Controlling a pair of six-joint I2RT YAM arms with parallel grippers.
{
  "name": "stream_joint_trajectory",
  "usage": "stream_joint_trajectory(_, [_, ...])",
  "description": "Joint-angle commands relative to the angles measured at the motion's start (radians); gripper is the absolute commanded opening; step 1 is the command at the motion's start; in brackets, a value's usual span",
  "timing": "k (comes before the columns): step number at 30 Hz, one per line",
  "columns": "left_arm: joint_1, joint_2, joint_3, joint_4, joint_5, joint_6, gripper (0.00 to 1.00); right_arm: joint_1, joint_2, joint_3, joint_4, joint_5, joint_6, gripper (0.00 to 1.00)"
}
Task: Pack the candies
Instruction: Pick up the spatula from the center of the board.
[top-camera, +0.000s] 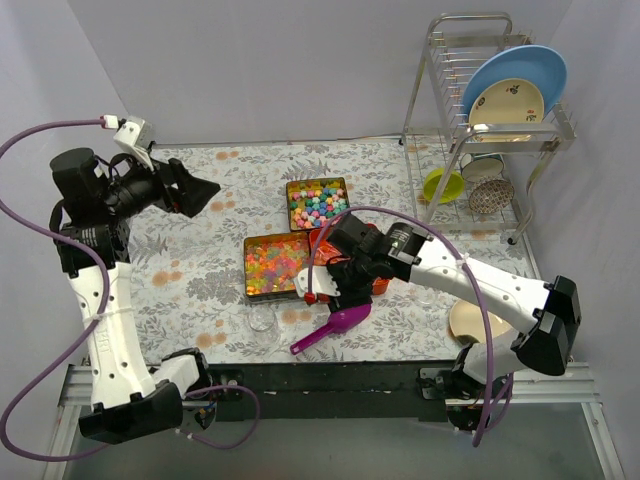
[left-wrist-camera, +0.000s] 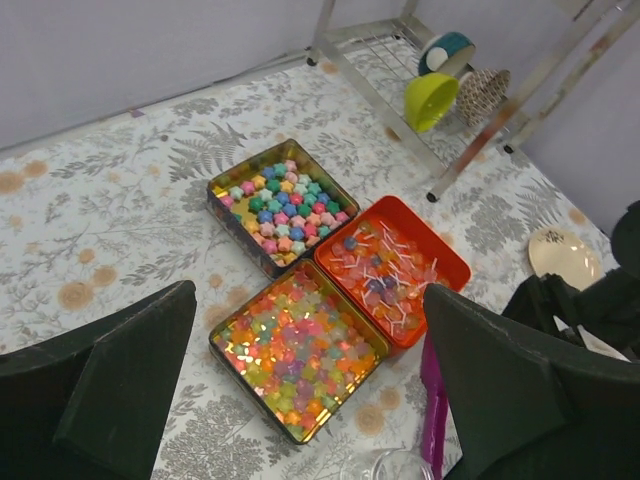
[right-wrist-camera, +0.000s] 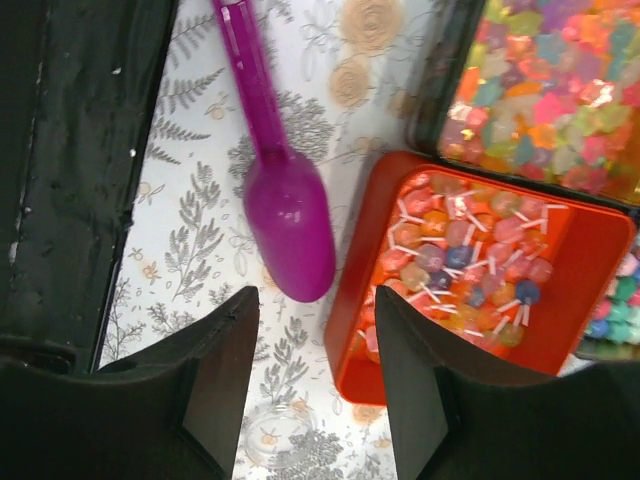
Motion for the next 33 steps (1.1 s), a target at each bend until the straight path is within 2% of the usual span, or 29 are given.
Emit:
stream_joint_trajectory(1, [0.003, 0.036, 0.03, -0.134, 0.141, 0.057, 0.98, 0.004, -0.038, -0.117, 0.122, -0.069, -0.06, 0.58])
stream_joint_trajectory(9, [0.005, -0.038, -0.115, 0.039, -0.018, -0.037, 0.98, 0.004, 0.031, -0.256, 0.313, -0.156, -0.076, 0.57])
stream_joint_trajectory(16, [0.004, -0.056, -0.161, 0.121, -0.087, -0.104, 0.98, 0.02, 0.086, -0.332, 0.427, -0.259, -0.09, 0.55])
stream_joint_trajectory(22, [0.005, -0.023, -0.16, 0.168, -0.083, -0.165, 0.98, 0.033, 0.152, -0.327, 0.458, -0.28, -0.117, 0.53])
stream_joint_trajectory(33, [0.005, 0.023, -0.143, 0.194, -0.103, -0.147, 0.98, 0.05, 0.184, -0.362, 0.488, -0.313, -0.119, 0.53])
